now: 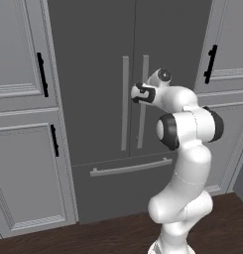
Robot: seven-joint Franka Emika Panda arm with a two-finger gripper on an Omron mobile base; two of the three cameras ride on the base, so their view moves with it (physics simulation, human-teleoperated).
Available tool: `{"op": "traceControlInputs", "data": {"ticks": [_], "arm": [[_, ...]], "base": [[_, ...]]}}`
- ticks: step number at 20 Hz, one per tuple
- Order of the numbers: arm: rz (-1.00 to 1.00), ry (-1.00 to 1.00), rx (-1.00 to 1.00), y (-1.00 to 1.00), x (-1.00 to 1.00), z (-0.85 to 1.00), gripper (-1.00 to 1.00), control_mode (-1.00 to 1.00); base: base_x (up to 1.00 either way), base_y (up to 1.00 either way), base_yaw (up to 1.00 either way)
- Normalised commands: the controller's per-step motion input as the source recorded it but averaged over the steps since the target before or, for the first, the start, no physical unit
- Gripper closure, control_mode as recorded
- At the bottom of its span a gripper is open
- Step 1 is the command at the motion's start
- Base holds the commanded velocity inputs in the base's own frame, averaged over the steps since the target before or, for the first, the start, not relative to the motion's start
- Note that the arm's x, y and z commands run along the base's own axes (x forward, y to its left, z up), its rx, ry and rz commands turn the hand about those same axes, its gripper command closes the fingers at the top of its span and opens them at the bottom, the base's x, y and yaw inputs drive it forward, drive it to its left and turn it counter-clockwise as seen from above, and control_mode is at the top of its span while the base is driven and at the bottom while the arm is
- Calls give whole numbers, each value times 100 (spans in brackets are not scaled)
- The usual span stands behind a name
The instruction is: Take the strawberry from the fridge and place it on top of the pancake, located on the dining counter.
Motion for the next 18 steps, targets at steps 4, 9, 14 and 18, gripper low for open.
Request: {"op": "traceControlInputs", "data": {"ticks": [4,9,14,18], "arm": [[0,-3,0,0,64,-2,-100,-100],[0,-4,0,0,59,-1,100,-100],[-1,4,0,0,21,0,100,-100],[-12,4,2,-9,-55,0,100,-100]], "base": [[0,0,0],[0,0,0],[0,0,0],[0,0,0]]}}
